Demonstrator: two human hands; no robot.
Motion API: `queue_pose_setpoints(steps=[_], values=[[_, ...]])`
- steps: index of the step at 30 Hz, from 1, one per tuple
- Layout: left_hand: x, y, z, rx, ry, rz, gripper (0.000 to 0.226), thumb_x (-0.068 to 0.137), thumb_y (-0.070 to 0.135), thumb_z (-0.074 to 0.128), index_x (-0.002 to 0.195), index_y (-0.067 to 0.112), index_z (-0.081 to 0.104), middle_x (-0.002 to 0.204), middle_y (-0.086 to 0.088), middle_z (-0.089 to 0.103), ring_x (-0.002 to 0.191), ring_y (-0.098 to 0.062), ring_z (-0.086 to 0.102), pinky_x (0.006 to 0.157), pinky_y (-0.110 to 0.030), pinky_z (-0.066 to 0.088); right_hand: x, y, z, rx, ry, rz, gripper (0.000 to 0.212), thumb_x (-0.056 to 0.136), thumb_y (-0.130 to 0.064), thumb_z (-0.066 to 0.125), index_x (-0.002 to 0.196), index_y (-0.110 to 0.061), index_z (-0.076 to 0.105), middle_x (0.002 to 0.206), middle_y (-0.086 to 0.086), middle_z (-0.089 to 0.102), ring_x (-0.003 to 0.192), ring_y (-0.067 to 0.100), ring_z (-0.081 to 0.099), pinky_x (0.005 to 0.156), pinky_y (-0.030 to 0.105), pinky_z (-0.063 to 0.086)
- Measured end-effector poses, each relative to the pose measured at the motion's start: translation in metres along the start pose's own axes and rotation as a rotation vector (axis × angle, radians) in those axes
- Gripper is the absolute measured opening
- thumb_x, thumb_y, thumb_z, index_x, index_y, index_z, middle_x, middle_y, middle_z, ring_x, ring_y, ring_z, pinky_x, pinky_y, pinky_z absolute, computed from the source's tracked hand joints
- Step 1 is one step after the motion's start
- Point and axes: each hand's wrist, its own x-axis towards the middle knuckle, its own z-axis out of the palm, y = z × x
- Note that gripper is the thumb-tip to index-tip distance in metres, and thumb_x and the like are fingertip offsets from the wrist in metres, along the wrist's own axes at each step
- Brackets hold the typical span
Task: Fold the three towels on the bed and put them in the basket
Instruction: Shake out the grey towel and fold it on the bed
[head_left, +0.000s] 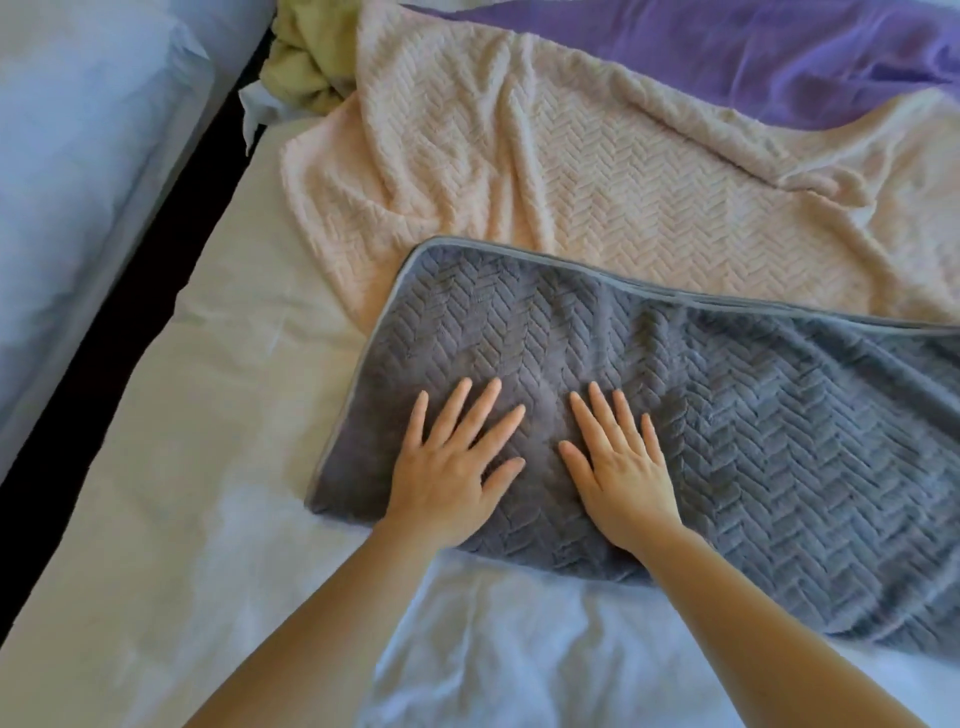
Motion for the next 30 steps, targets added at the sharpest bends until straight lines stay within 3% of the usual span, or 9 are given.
queue_pose_setpoints(steps=[2,4,10,13,15,19,22,25,30], values=[[0.0,-0.01,0.016,0.041,-0.14,-0.079,0.058,0.093,0.064,0.01,0.148,0.045,0.011,0.159,0.013,0.007,0.148,-0.017,0.01,0.116,-0.05,-0.003,-0.006,0.024,-0.005,-0.033,0.019,0.015,0.062,0.09,-0.064,-0.006,0.147,-0.041,-0.007,0.154,-0.019,-0.013,0.142,0.006,-0.02,0.117,0.036,-0.011],[0.0,-0.025,0.027,0.057,-0.156,-0.146,0.061,0.09,0.066,0.002,0.147,0.045,-0.001,0.159,0.016,0.002,0.148,-0.014,0.003,0.117,-0.048,-0.004,-0.024,0.068,-0.013,-0.141,0.032,0.08,0.06,0.091,-0.062,-0.006,0.147,-0.04,-0.009,0.155,-0.018,-0.01,0.143,0.008,-0.018,0.118,0.039,-0.01],[0.016,0.017,0.018,0.1,-0.078,-0.289,0.067,0.092,0.06,0.005,0.151,0.031,0.02,0.16,0.004,0.015,0.148,-0.022,0.01,0.117,-0.054,0.001,-0.102,0.187,-0.048,-0.158,0.068,0.483,0.062,0.092,-0.062,0.002,0.149,-0.038,0.001,0.158,-0.013,-0.002,0.146,0.012,-0.007,0.119,0.042,-0.003],[0.027,0.106,0.015,-0.019,-0.008,0.052,0.06,0.096,0.055,0.018,0.15,0.029,0.025,0.159,-0.002,0.019,0.147,-0.027,0.014,0.117,-0.055,0.004,-0.106,0.187,-0.051,-0.078,0.121,0.408,0.057,0.093,-0.062,0.001,0.146,-0.045,-0.005,0.155,-0.018,-0.01,0.144,0.009,-0.014,0.117,0.036,-0.012],[0.035,0.166,0.026,-0.049,-0.083,0.271,0.057,0.097,0.056,0.018,0.149,0.036,0.023,0.16,0.002,0.015,0.147,-0.025,0.013,0.117,-0.056,0.006,-0.112,0.194,-0.044,-0.071,0.1,0.345,0.054,0.092,-0.063,-0.002,0.143,-0.049,-0.013,0.152,-0.022,-0.014,0.143,0.008,-0.018,0.116,0.035,-0.014],[0.05,0.19,0.055,0.08,-0.224,0.226,0.059,0.089,0.066,-0.003,0.145,0.049,-0.007,0.159,0.015,-0.008,0.148,-0.016,-0.005,0.116,-0.052,-0.008,-0.154,0.264,-0.035,-0.153,0.051,0.445,0.056,0.089,-0.063,-0.001,0.14,-0.05,-0.018,0.153,-0.023,-0.012,0.141,0.006,-0.016,0.118,0.041,-0.009],[0.05,0.192,0.055,0.119,-0.188,0.208,0.061,0.091,0.064,0.003,0.149,0.044,0.004,0.16,0.01,0.005,0.148,-0.019,0.004,0.117,-0.053,-0.001,-0.194,0.31,-0.039,-0.047,0.214,0.644,0.058,0.095,-0.058,0.016,0.149,-0.04,0.007,0.158,-0.014,0.006,0.147,0.016,0.004,0.118,0.041,-0.001],[0.04,0.219,0.044,0.014,-0.175,0.291,0.062,0.094,0.061,0.019,0.15,0.035,0.023,0.159,0.001,0.019,0.146,-0.027,0.018,0.116,-0.056,0.009,-0.22,0.325,-0.044,0.422,0.523,0.928,0.054,0.087,-0.05,0.046,0.129,-0.015,0.049,0.134,0.014,0.049,0.125,0.034,0.042,0.108,0.048,0.031],[0.037,0.278,0.045,-0.002,-0.217,0.44,0.063,0.092,0.066,0.017,0.15,0.042,0.014,0.16,0.004,0.01,0.148,-0.027,0.008,0.116,-0.057,0.003,-0.22,0.315,-0.046,0.633,0.419,0.814,0.018,0.091,-0.022,0.06,0.087,-0.004,0.063,0.088,0.004,0.056,0.095,0.026,0.049,0.089,0.042,0.037]])
